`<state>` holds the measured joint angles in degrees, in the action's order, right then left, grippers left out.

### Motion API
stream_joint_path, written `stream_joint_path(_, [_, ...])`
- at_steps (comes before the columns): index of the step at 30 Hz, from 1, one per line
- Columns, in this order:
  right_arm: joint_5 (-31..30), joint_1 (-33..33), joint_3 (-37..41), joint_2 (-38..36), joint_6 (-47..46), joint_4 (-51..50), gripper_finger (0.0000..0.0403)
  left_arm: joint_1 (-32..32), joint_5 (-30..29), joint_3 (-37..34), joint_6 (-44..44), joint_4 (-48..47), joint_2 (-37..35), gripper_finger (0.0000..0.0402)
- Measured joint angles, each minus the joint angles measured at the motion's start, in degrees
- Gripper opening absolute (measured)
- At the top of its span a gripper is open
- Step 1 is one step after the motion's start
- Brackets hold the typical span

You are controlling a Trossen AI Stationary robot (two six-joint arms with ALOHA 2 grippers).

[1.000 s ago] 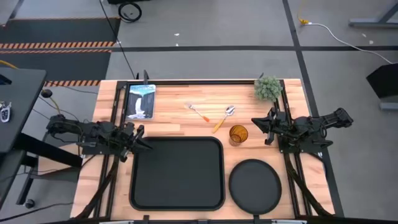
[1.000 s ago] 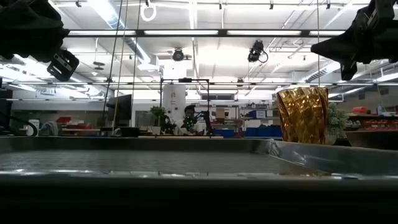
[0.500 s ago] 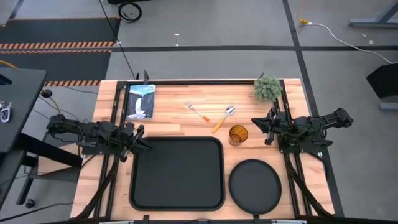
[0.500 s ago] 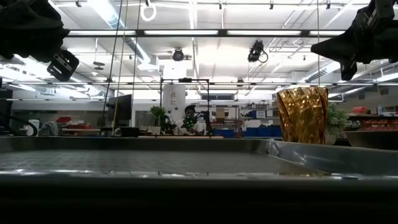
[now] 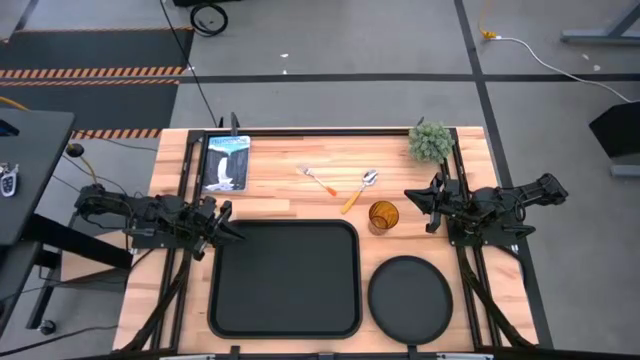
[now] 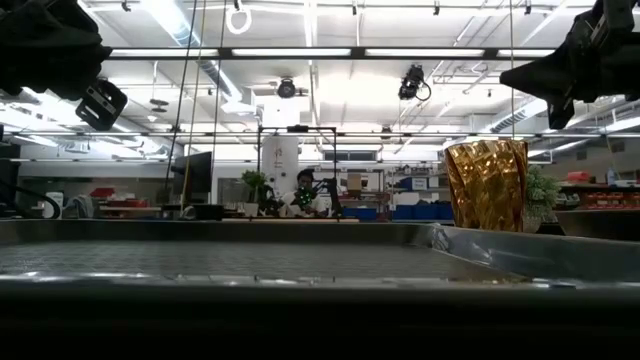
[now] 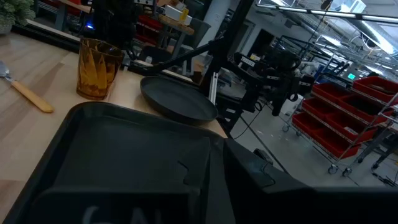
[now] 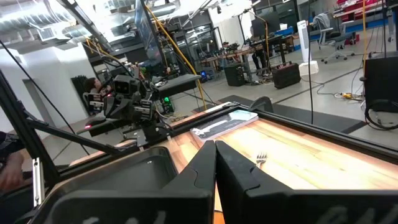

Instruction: Pick and place plate/cup/fork/spoon on tray

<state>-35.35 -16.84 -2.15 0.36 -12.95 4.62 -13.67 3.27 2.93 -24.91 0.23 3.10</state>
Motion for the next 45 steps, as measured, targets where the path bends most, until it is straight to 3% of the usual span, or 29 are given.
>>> stream_joint_path(45, [0.02,0.00,0.00,-0.02,0.00,0.00,0.0016,-0.04,-0.07,-0.02,0.03,3.54,-0.01,0.0052])
